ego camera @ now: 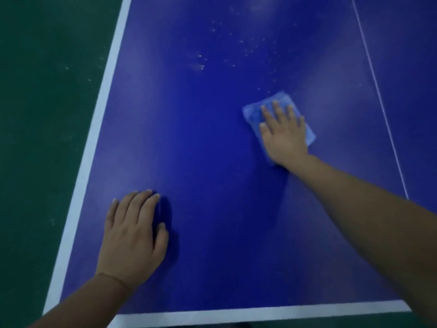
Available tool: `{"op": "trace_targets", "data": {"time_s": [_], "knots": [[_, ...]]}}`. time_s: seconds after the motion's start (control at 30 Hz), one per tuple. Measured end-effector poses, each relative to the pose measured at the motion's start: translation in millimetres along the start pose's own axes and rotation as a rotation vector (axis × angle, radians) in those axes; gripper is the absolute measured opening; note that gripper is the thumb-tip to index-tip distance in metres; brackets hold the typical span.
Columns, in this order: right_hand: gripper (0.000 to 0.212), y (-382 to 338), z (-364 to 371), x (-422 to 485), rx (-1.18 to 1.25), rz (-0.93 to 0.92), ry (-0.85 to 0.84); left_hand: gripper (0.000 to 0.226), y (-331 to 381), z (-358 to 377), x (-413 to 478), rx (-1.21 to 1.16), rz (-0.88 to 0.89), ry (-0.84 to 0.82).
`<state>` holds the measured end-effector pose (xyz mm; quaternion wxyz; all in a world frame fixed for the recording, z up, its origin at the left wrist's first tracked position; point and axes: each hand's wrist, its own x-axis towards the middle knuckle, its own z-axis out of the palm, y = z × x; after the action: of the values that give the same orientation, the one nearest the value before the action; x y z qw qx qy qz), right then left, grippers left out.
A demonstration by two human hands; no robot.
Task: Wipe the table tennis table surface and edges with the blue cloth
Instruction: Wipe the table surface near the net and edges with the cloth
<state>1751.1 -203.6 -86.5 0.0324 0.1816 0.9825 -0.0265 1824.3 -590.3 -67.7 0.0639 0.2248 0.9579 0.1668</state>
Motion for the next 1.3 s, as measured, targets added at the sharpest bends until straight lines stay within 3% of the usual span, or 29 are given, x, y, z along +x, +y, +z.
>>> {"op": "trace_targets", "data": {"time_s": [0.07, 0.13, 0.23, 0.3, 0.37, 0.47, 0.57, 0.6, 0.63, 0.7, 0.77, 0.8, 0.93, 1.0, 1.07, 1.13, 1.3], "knots": [[0.056, 13.9, -4.0, 22.0, 0.097, 0.279, 0.001, 0.059, 34.4, 7.7, 30.7, -0.048, 0.018, 0.008], [0.055, -13.3, 1.9, 17.6, 0.093, 0.293, 0.041, 0.059, 75.0, 19.8, 64.0, -0.083, 0.054, 0.016], [0.055, -39.4, 17.5, -31.6, 0.067, -0.241, 0.043, 0.056, 127.0, 38.9, 108.2, -0.105, 0.115, 0.035], [0.054, 2.2, 16.9, -50.1, 0.051, -0.418, 0.016, 0.056, 149.5, 50.4, 127.9, -0.100, 0.133, 0.018], [0.053, 65.5, 10.0, -53.9, 0.035, -0.272, 0.046, 0.058, 160.9, 61.4, 138.4, -0.084, 0.175, -0.008], [0.054, 148.3, 0.0, -42.4, -0.003, 0.109, 0.049, 0.062, 163.4, 73.3, 141.3, 0.014, 0.273, -0.082], [0.056, 147.1, 1.7, -15.8, 0.084, 0.498, 0.075, 0.061, 163.8, 76.5, 143.8, 0.054, 0.265, -0.108], [0.056, 129.7, 4.5, -12.4, 0.086, 0.521, 0.077, 0.061, 165.4, 75.3, 144.4, 0.060, 0.250, -0.116], [0.057, 110.1, 9.9, -14.9, 0.073, 0.440, 0.103, 0.062, 167.4, 74.2, 144.2, 0.064, 0.242, -0.116], [0.055, 80.5, 18.0, -36.0, 0.057, 0.105, 0.094, 0.062, 170.6, 72.8, 144.8, 0.069, 0.242, -0.107], [0.054, 101.3, 19.2, -59.0, 0.029, -0.058, 0.062, 0.062, 171.6, 72.7, 144.7, 0.076, 0.246, -0.106], [0.055, 127.4, 16.0, -63.8, 0.020, 0.002, 0.054, 0.062, 171.5, 72.9, 144.5, 0.076, 0.246, -0.107], [0.062, 234.6, -2.3, -49.1, 0.051, 0.574, 0.015, 0.062, 171.5, 74.9, 144.3, 0.095, 0.241, -0.118], [0.061, 252.9, -7.6, -17.9, 0.130, 0.803, 0.030, 0.062, 170.2, 76.0, 145.0, 0.112, 0.246, -0.128], [0.060, 236.0, -10.1, 22.3, 0.185, 0.920, 0.046, 0.062, 170.1, 76.9, 145.8, 0.121, 0.248, -0.127], [0.059, 188.9, -5.5, 54.9, 0.155, 0.802, 0.062, 0.062, 171.0, 77.3, 146.3, 0.117, 0.246, -0.117], [0.060, 36.5, 4.9, 62.5, 0.085, 0.061, -0.003, 0.064, 172.1, 75.6, 146.0, 0.097, 0.233, -0.086]]}}
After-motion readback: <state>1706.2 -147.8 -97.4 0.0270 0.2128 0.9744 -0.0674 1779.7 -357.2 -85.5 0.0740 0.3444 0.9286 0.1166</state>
